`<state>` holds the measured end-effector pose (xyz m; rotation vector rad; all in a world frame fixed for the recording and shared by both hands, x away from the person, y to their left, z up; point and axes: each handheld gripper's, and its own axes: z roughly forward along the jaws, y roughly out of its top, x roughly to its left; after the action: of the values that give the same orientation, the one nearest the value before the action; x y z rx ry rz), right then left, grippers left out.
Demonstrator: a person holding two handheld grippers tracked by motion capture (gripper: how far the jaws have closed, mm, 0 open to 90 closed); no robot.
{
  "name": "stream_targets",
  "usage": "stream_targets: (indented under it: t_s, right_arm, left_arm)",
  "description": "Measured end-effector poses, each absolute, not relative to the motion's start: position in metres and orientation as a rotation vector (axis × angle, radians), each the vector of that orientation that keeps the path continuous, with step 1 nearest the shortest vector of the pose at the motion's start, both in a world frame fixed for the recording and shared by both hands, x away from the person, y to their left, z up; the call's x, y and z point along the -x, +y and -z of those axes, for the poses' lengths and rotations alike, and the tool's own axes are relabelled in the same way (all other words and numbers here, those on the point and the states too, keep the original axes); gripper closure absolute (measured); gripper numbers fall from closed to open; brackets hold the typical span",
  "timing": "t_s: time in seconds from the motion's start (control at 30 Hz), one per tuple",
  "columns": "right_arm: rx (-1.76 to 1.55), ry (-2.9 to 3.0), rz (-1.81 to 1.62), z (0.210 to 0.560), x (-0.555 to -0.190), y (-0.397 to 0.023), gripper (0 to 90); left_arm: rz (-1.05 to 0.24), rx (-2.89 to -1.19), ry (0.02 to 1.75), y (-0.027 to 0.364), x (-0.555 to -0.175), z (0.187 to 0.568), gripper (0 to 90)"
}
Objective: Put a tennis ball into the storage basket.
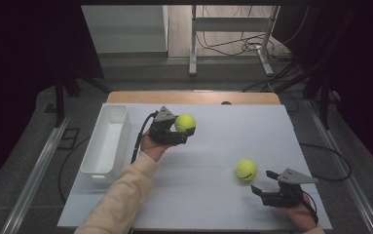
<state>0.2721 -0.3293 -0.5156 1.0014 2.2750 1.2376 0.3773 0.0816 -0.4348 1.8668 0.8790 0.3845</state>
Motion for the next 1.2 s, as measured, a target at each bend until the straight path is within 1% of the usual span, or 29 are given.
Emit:
stream_targets:
  t_s: [1.2]
  right_arm:
    - [-1.002,2.275,-1.240,0.516,-0.272,-0.329,16.1]
  left_arm:
    - [-0.395,-1.827,0.898,0.099,-0.373,0.428,26.5]
